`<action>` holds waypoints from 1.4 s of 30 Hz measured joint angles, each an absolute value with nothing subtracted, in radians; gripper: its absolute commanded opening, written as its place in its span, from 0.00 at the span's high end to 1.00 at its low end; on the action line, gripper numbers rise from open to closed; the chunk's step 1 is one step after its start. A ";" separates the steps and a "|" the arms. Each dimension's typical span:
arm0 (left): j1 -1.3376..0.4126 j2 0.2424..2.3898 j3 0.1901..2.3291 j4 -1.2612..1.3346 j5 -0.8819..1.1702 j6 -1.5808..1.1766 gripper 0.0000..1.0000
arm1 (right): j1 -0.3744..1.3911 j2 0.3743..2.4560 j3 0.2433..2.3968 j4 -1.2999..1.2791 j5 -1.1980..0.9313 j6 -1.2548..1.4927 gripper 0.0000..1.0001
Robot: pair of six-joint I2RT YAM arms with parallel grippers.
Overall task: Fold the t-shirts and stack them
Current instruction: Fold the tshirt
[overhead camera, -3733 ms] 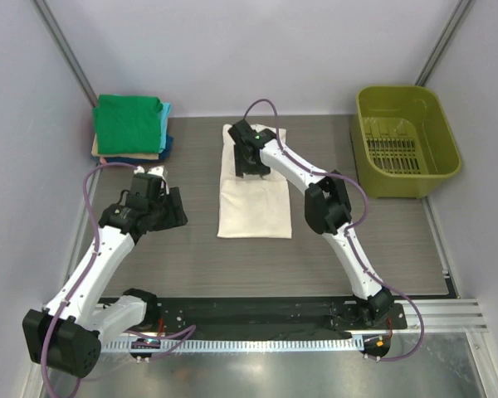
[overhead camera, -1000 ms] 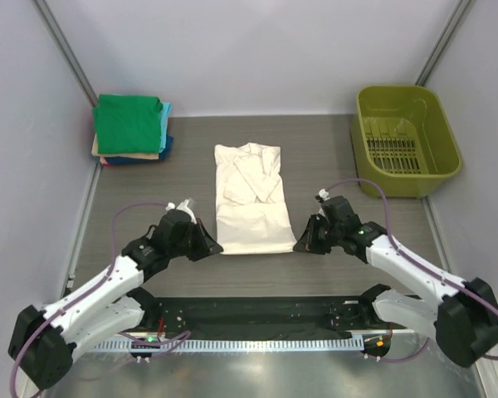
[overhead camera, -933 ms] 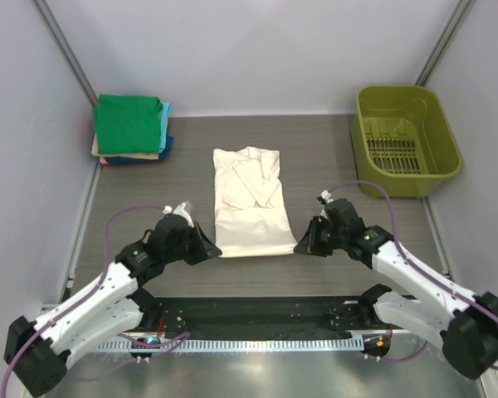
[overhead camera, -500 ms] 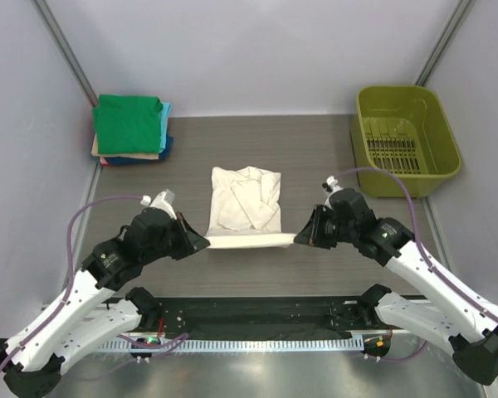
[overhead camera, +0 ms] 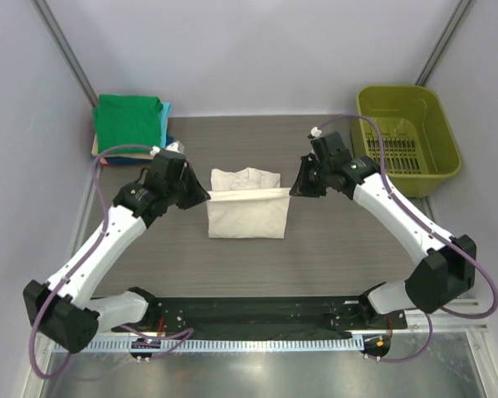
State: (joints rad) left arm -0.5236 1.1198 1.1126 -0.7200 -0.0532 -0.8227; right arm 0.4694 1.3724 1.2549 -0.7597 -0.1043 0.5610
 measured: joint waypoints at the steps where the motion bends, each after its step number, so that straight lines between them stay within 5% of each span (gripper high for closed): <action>1: -0.488 1.150 1.122 -0.707 -0.030 -0.811 1.00 | 0.463 1.396 1.273 -0.754 -0.112 0.552 0.99; 19: -0.263 1.679 1.407 -0.626 0.173 -0.708 1.00 | 0.356 1.853 1.593 -0.723 -0.192 0.463 0.99; 20: -0.256 1.720 1.443 -0.632 0.177 -0.702 0.99 | 0.351 1.883 1.626 -0.725 -0.196 0.461 0.96; 21: -0.247 1.773 1.488 -0.638 0.181 -0.698 0.96 | 0.343 1.927 1.668 -0.723 -0.202 0.457 0.82; 23: -0.230 1.892 1.599 -0.651 0.195 -0.682 0.56 | 0.324 2.021 1.757 -0.728 -0.213 0.453 0.34; 25: -0.205 2.048 1.752 -0.678 0.222 -0.662 0.38 | 0.302 2.130 1.873 -0.739 -0.221 0.444 0.23; 26: -0.192 2.131 1.837 -0.688 0.238 -0.654 0.36 | 0.288 2.197 1.948 -0.749 -0.226 0.440 0.19; 31: -0.154 2.337 2.051 -0.783 0.249 -0.619 0.30 | 0.241 2.342 2.076 -0.785 -0.225 0.433 0.17; 42: -0.154 1.873 1.451 -0.519 0.297 -0.628 0.30 | 0.244 1.903 1.499 -0.676 -0.226 0.422 0.17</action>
State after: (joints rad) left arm -0.1535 1.8732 1.4509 -0.5194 0.2974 -0.6281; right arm 0.2440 1.9030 1.4990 -0.6762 -0.2260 0.4221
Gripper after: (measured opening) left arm 0.708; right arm 0.831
